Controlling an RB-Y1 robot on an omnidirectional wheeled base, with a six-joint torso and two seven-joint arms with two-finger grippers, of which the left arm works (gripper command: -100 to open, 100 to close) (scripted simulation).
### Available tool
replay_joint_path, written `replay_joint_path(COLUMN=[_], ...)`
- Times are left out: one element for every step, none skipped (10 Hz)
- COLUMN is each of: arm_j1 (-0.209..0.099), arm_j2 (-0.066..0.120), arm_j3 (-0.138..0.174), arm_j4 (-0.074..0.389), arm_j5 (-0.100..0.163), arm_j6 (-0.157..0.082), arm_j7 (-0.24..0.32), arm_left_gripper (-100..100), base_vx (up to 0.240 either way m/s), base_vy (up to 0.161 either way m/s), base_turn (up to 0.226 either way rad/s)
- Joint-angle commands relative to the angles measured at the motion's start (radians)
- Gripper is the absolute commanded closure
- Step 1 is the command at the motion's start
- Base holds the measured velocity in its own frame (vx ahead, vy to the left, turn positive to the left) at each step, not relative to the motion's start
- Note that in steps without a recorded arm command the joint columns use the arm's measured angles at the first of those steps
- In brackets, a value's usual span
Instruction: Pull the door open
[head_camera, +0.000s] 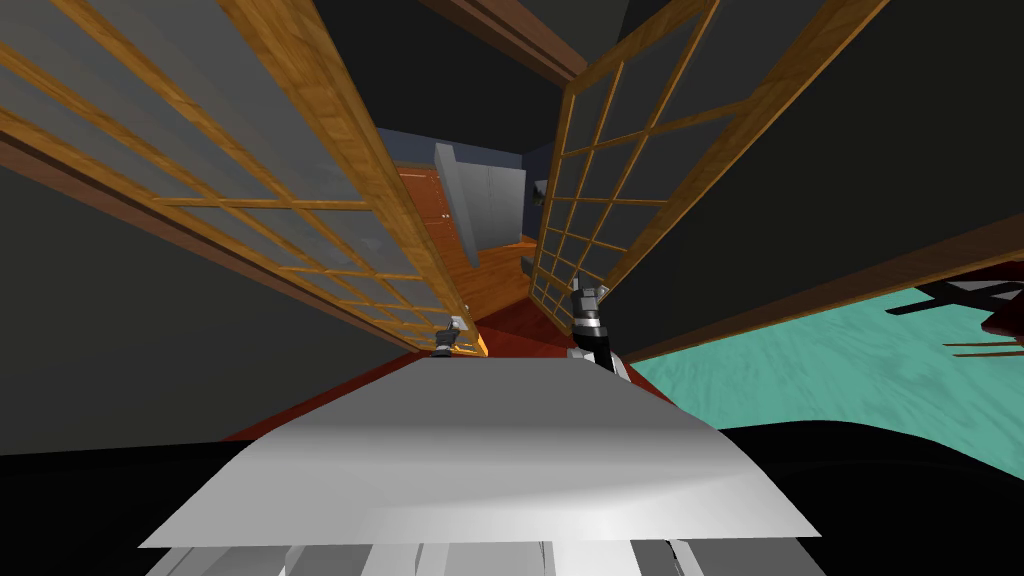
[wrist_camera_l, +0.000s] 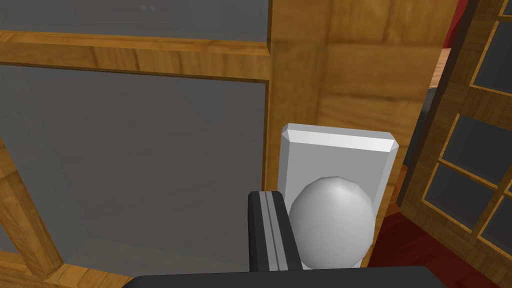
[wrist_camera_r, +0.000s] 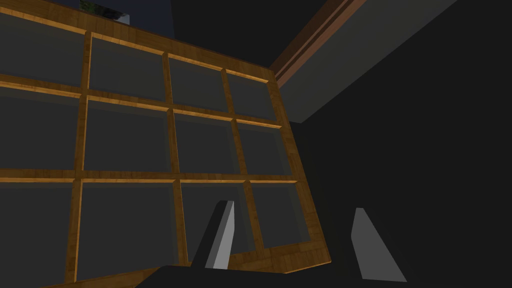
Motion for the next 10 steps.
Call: replay_joint_path(arm_j1=[0.008, 0.008, 0.011, 0.012, 0.013, 0.014, 0.005, 0.005, 0.005, 0.005], arm_j2=[-0.012, -0.012, -0.007, -0.004, -0.003, -0.002, 0.02, 0.02, 0.02, 0.02], arm_j3=[-0.031, -0.031, -0.041, -0.046, -0.049, -0.052, -0.027, -0.027, -0.027, -0.027], arm_j4=[-0.019, -0.019, -0.023, -0.024, -0.025, -0.026, -0.013, -0.013, -0.013, -0.013], arm_j5=[-0.013, -0.013, -0.017, -0.019, -0.02, -0.021, -0.01, -0.01, -0.01, -0.01], arm_j6=[0.002, 0.002, -0.001, -0.002, -0.003, -0.004, -0.007, -0.007, -0.007, -0.007], arm_j7=[0.007, 0.007, 0.015, 0.018, 0.021, 0.022, 0.025, 0.025, 0.025, 0.025], arm_left_gripper=[-100, -100, -100, -100, -100, -100, -100, -100, 100, 100], base_vx=[-0.076, -0.041, -0.063, -0.083, -0.096, -0.08, -0.029, 0.005, 0.013, 0.01], base_vy=[0.025, 0.025, 0.038, 0.051, 0.038, 0.02, 0.029, 0.026, -0.001, -0.01], base_turn=[-0.041, -0.008, -0.024, -0.032, -0.058, -0.029, 0.034, 0.037, -0.039, 0.01])
